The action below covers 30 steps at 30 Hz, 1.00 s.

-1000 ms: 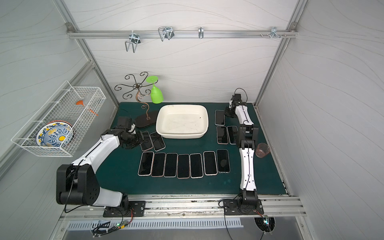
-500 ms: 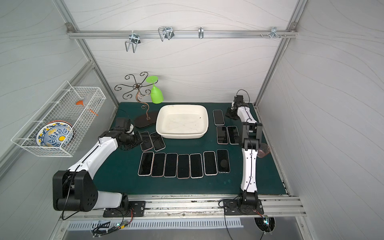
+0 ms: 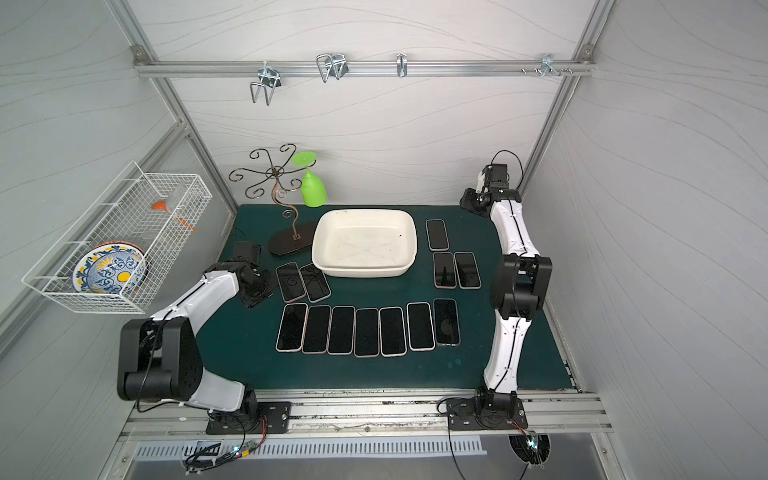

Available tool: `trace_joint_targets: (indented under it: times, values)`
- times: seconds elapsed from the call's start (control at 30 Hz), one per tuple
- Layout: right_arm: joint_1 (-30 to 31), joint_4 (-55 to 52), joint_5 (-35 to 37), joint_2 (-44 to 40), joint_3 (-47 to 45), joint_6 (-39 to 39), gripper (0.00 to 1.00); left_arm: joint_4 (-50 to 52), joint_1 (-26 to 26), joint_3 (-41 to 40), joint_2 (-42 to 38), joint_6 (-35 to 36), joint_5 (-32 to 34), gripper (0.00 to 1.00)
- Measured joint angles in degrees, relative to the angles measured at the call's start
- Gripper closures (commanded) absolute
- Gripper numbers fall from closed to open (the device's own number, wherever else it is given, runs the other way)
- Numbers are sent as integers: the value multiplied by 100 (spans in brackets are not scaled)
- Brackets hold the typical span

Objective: Take the phone out of the storage box
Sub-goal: Adjust the phone at the center of the board.

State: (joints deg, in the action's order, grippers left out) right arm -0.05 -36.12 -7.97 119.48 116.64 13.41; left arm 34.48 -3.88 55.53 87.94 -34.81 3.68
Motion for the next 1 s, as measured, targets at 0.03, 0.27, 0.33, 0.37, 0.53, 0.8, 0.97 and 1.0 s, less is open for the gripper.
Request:
trace_joint_targets:
  times: [0.03, 0.27, 0.33, 0.37, 0.53, 0.8, 0.97, 1.0]
  values:
    - [35, -46, -2, -144, -122, -9, 46, -50, -52, 20, 151, -26, 35, 100]
    - [201, -267, -68, -1255, -1036, -111, 46, -273, -173, 610, 828, -46, 260, 100]
    - [232, -286, -68, -1574, -1303, -122, 46, -396, -173, 813, 1008, -13, 267, 100]
    - [254, -289, -70, -1731, -1440, -125, 46, -468, -173, 896, 1121, 4, 254, 100]
    - [339, -297, -59, -2253, -1926, -122, 46, -614, -173, 1196, 1818, 35, 79, 100]
    - [378, -343, -11, -2667, -2428, -125, 46, -638, -168, 1285, 2057, 48, 7, 100]
    - [378, -361, 33, -2907, -2651, -125, 46, -581, -61, 1628, 2317, 177, 24, 100]
    - [378, -363, 42, -2951, -2702, -122, 46, -584, -15, 1700, 2371, 210, 50, 100]
